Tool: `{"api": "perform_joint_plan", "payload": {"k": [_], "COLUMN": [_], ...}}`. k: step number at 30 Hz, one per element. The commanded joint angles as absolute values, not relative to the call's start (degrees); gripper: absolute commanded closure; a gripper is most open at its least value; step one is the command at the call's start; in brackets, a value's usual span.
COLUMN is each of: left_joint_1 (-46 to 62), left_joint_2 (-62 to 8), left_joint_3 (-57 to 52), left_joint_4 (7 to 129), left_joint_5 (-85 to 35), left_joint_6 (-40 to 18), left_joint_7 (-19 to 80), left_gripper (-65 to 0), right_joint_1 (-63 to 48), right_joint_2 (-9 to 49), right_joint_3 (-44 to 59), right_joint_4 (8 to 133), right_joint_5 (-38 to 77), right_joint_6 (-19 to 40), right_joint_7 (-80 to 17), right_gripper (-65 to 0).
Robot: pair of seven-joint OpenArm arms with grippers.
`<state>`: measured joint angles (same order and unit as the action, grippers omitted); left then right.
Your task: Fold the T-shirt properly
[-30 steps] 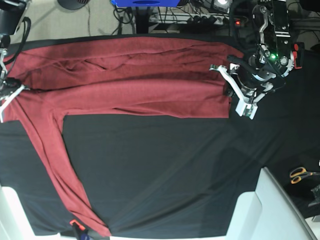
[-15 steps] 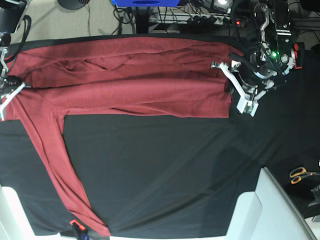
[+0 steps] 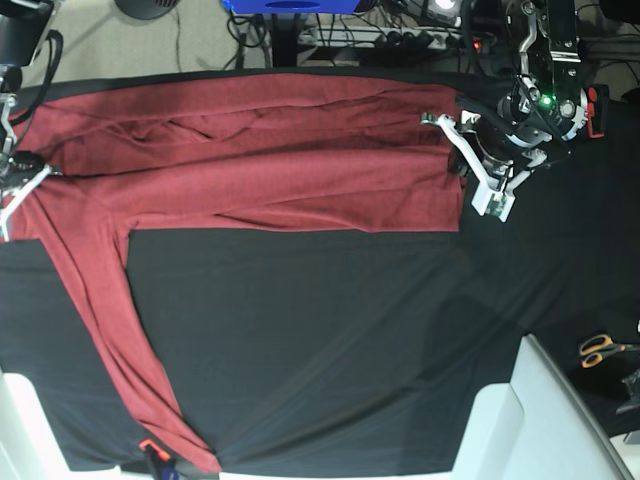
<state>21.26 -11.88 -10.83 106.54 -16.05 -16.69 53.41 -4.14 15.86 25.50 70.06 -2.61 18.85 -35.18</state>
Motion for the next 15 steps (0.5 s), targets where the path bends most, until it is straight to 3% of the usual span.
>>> {"api": "perform_joint_plan", "payload": {"k": [1, 15], "left_joint_1": [21.14, 20.70], "left_joint_2": [-12.35, -12.35], "left_joint_3": [-11.03, -10.95], "left_joint_4": [107.38, 107.21], "left_joint_5": [-16.31, -15.87], "left_joint_6": [-16.75, -16.75], "left_joint_7": [52.62, 52.53], "left_gripper": [0.0, 0.0], "right_joint_1": [-3.47, -3.65], "right_joint_2": [17.10, 16.92], "right_joint_3": [25.63, 25.71], "right_joint_4": [70.73, 70.73], "right_joint_5": [-2.77, -2.77], "right_joint_6": [18.51, 18.51], "right_joint_7": [-34.51, -34.59], "right_gripper": [-0.2, -0.2]}}
